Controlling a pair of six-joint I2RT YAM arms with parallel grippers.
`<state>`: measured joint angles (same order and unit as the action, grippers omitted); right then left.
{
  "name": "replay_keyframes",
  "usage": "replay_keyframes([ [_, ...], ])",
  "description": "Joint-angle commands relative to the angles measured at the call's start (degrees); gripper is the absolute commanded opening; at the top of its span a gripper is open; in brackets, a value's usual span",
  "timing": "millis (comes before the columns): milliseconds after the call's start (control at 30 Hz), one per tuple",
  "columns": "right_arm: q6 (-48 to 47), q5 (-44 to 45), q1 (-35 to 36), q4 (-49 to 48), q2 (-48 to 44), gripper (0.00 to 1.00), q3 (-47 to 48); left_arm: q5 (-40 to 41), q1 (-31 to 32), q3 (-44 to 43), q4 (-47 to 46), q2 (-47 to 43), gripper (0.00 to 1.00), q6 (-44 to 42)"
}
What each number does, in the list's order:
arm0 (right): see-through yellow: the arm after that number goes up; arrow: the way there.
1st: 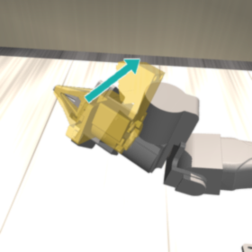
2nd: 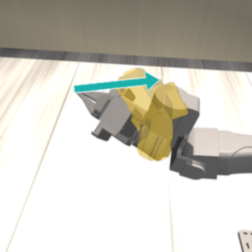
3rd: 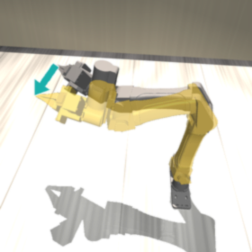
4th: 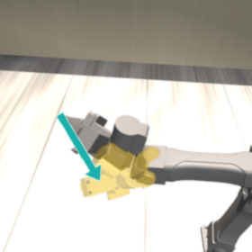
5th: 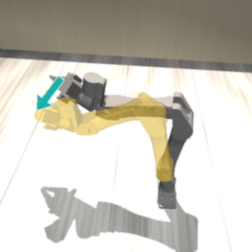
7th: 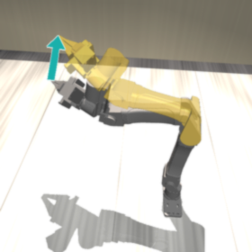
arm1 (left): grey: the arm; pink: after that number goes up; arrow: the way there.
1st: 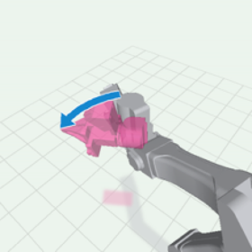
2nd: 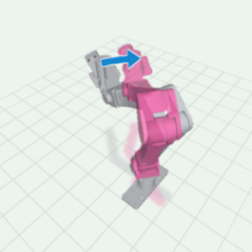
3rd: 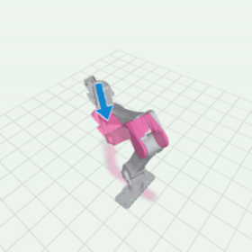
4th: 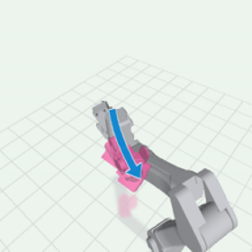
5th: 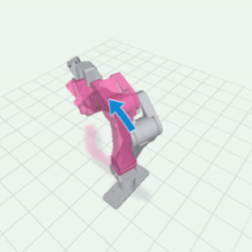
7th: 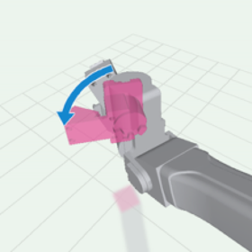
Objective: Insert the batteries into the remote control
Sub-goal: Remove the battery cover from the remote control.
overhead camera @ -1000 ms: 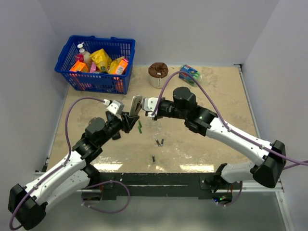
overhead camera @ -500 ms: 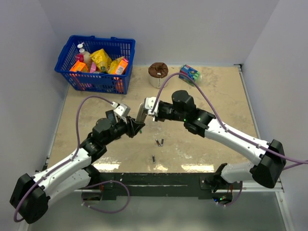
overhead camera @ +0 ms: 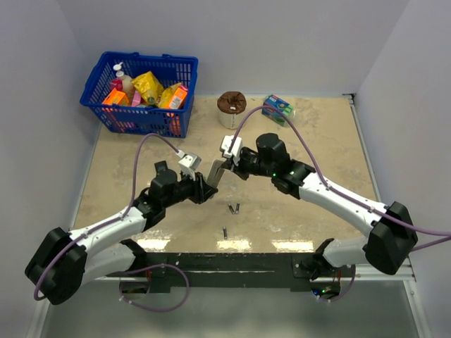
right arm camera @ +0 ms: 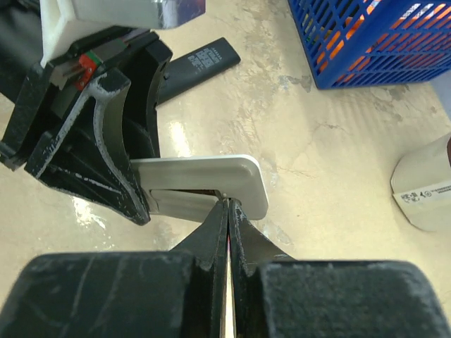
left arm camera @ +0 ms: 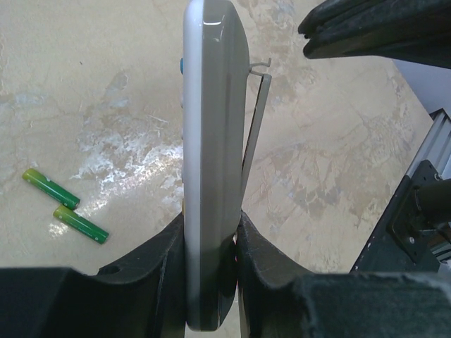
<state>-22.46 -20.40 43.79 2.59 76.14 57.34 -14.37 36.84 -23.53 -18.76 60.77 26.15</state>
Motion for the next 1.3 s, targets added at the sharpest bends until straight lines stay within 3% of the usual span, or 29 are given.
replay_keyframes([
  [0, 6.8, 1.3, -0.6, -5.0, -2.1, 0.15, -0.8, -1.9, 0.1, -1.2, -4.1, 0.9, 0.0, 1.6],
  [100, 7.9, 1.1, -0.8, -4.4, -2.7, 0.29, -0.9, -2.7, 0.2, -1.5, -4.2, 1.8, 0.0, 2.1],
  [200, 7.4, 1.3, -0.7, -1.8, -2.4, 0.36, -0.4, -3.2, 0.1, -1.6, -4.3, 1.5, 0.0, 2.3],
  [667, -5.2, -4.2, -2.1, 7.8, -1.5, 0.38, 1.4, -5.0, 0.1, -2.4, -2.2, -0.7, 0.0, -1.1],
  [1267, -6.9, -8.1, -2.3, 6.9, -0.1, 0.38, 3.4, -6.3, 0.2, -3.4, -1.2, -0.8, 0.0, -3.6],
])
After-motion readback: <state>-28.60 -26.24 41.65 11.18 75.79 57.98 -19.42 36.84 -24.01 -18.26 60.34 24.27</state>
